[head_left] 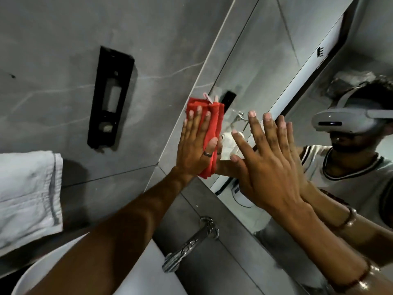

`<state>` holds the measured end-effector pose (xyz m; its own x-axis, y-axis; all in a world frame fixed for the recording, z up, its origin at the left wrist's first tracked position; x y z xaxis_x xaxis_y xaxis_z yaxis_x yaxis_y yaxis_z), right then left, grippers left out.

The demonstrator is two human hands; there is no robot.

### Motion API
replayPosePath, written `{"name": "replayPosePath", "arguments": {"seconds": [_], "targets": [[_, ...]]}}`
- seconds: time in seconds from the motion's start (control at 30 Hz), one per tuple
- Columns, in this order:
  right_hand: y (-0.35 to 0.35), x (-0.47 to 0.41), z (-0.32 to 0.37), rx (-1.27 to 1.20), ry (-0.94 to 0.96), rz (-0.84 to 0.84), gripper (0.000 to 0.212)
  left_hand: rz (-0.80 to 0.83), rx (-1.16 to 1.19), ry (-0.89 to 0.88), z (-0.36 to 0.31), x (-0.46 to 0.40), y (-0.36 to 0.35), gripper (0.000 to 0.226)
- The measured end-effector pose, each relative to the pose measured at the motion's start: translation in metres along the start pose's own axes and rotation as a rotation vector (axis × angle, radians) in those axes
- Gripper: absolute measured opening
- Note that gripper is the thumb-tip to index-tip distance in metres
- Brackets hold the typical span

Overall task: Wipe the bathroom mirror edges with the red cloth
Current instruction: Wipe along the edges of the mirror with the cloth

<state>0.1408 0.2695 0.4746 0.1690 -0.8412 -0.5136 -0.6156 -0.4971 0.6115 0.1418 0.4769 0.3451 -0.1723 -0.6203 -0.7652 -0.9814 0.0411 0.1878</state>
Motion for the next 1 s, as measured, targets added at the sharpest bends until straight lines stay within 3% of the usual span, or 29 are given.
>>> {"name": "replayPosePath", "arguments": {"seconds": [0.17, 0.27, 0.37, 0.43, 0.73, 1.0], "targets": [[-0.003, 0.037, -0.005, -0.001, -0.023, 0.011, 0.060, -0.012, 0.031, 0.101, 0.009, 0.033, -0.007, 0.072], [0.003, 0.063, -0.013, -0.003, -0.006, 0.003, 0.061, 0.100, 0.216, 0.343, 0.002, 0.051, -0.007, 0.083], [0.009, 0.085, -0.020, 0.009, -0.005, -0.011, 0.059, -0.036, 0.046, 0.142, -0.023, 0.057, -0.015, 0.068], [0.014, 0.098, -0.021, 0.014, -0.020, -0.018, 0.059, -0.053, 0.006, 0.100, -0.044, 0.062, -0.022, 0.065], [0.042, 0.175, -0.028, 0.000, -0.097, -0.035, 0.050, -0.031, -0.071, -0.028, -0.128, 0.112, -0.042, 0.066], [0.066, 0.242, -0.068, 0.125, -0.219, 0.053, 0.063, 0.023, -0.037, -0.249, -0.221, 0.159, -0.059, 0.070]]}}
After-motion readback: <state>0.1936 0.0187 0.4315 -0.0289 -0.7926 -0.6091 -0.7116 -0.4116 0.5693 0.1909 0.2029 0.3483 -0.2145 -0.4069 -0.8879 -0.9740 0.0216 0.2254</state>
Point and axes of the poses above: each hand's wrist, its own x-axis away from the middle knuckle, its own y-axis out of the back of the hand, z = x × y, the point moved 1 cm from there along -x, towards the middle knuckle, and after that the axes turned 6 degrees about y, right-handed, at the moved point
